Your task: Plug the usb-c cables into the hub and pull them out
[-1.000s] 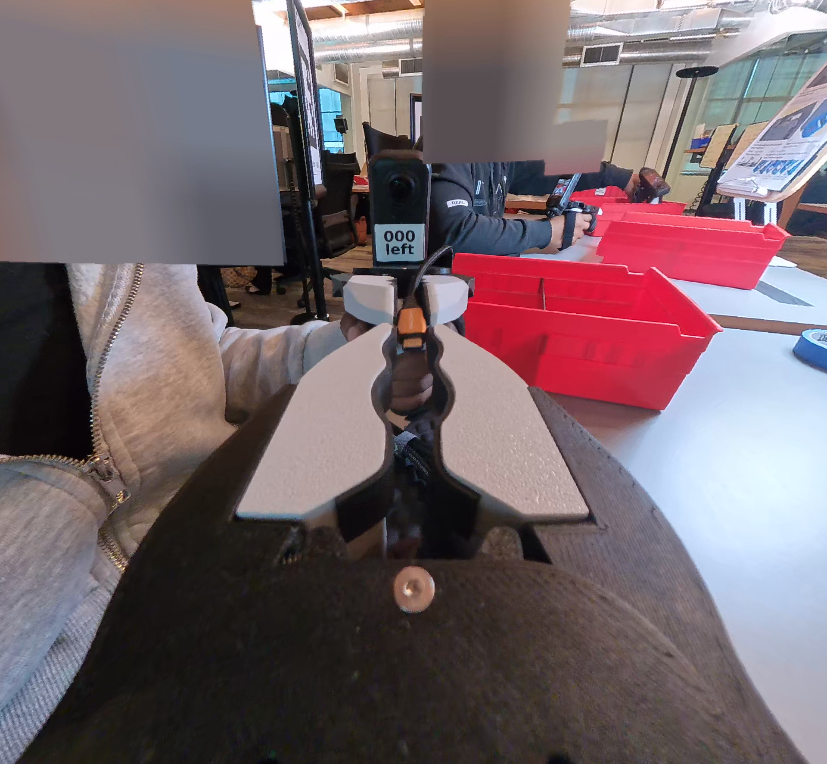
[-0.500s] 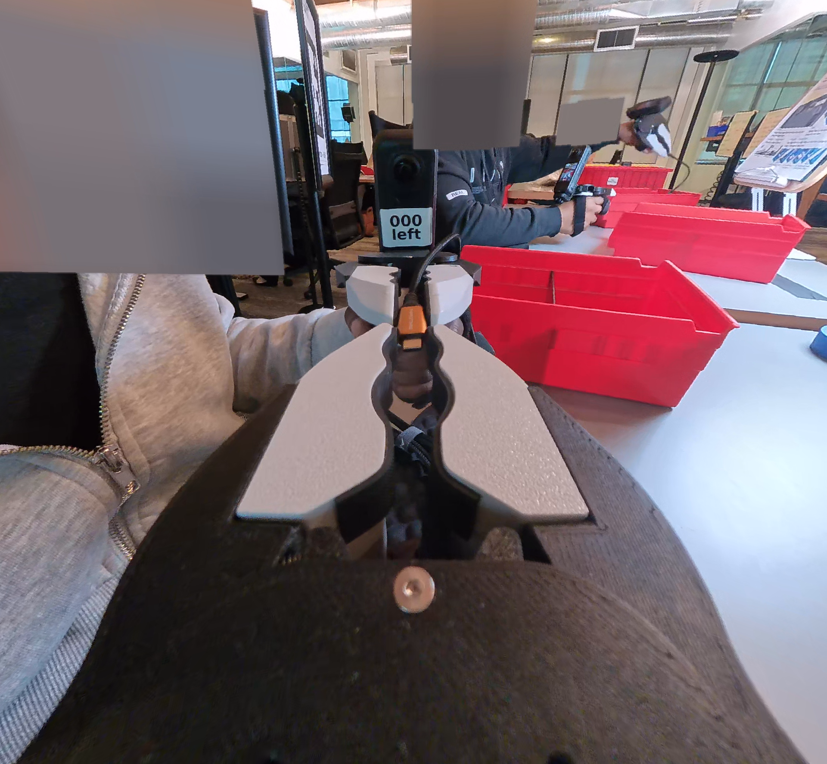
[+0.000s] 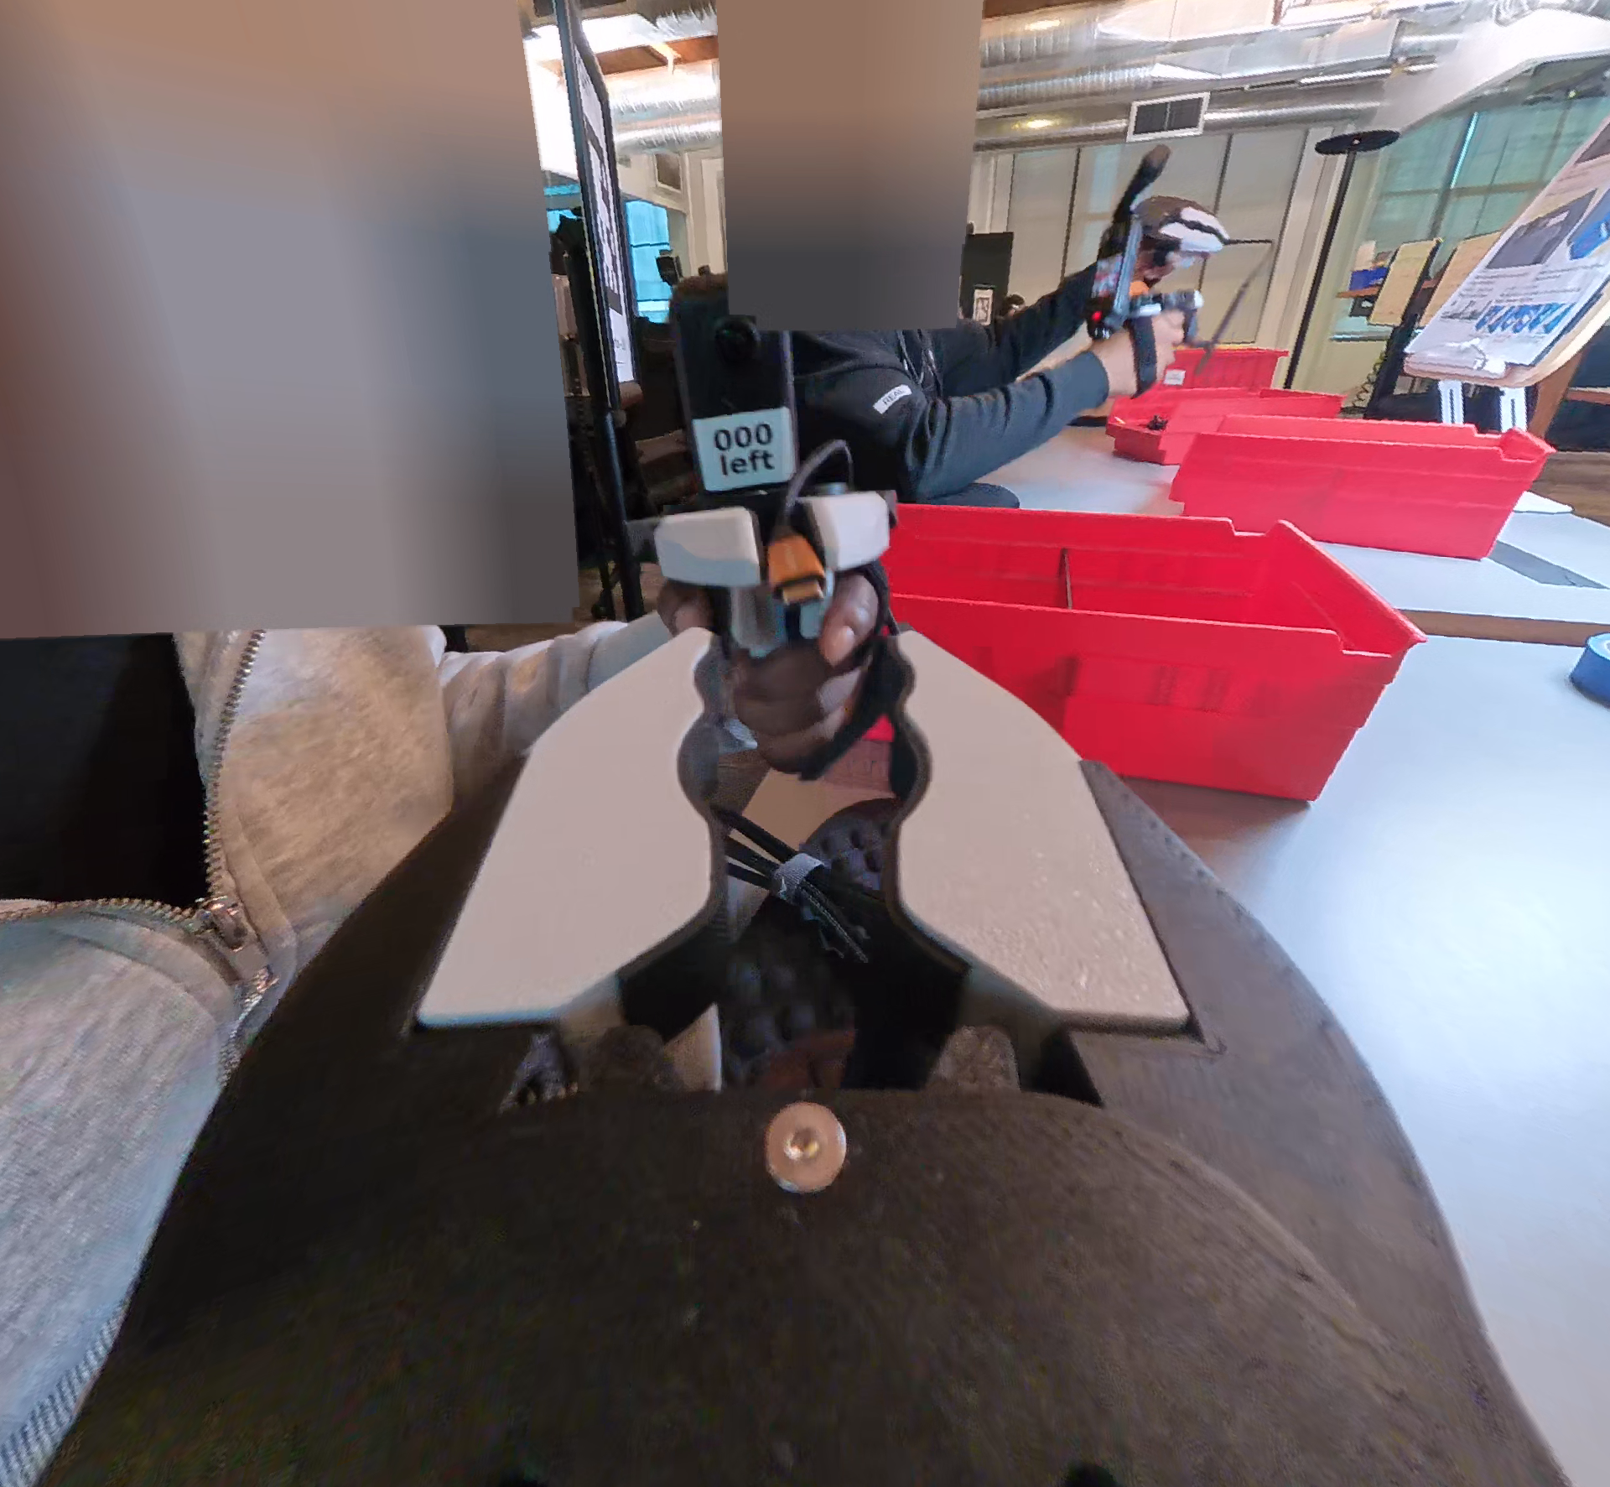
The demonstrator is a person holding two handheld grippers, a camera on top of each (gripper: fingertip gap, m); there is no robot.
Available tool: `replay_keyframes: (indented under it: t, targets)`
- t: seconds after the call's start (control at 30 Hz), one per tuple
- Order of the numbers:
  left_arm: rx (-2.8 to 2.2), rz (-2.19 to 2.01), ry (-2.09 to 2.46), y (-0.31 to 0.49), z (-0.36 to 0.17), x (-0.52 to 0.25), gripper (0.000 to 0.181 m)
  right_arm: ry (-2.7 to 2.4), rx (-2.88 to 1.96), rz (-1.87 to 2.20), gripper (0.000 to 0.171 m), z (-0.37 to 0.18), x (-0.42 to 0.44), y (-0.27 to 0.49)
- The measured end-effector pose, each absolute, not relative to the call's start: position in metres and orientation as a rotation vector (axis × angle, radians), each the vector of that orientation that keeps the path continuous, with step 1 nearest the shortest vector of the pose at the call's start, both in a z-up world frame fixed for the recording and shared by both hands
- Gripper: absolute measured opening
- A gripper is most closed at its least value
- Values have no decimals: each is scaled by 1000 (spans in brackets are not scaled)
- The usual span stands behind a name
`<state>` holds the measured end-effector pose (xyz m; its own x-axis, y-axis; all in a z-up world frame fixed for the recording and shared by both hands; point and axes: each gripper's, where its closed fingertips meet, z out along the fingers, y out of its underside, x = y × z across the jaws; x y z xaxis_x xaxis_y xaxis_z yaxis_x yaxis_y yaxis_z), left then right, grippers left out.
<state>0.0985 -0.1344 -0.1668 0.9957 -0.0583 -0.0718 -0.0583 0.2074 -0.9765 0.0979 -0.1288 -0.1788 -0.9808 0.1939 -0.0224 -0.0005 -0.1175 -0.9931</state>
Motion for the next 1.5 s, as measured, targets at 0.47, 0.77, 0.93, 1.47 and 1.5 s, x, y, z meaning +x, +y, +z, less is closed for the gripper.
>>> replay_keyframes:
  t: [0.47,0.77,0.93,1.47,1.5]
  targets:
    - [-1231,197,-29,-182,-142,77,13,-1811,-454,2023,15,-183,56,-105]
    - [-1239,235,-17,-185,-150,72,13,-1841,-1273,1721,30,-230,20,17]
    - [-1264,220,4,-179,-158,74,13,-2075,-1371,1417,31,-273,55,42]
    - [-1124,-16,62,-170,-167,97,13,-2237,-2382,1674,29,-339,47,26]
    - [-1111,-33,60,-170,-167,97,13,-2218,-2407,1724,28,-339,45,23]
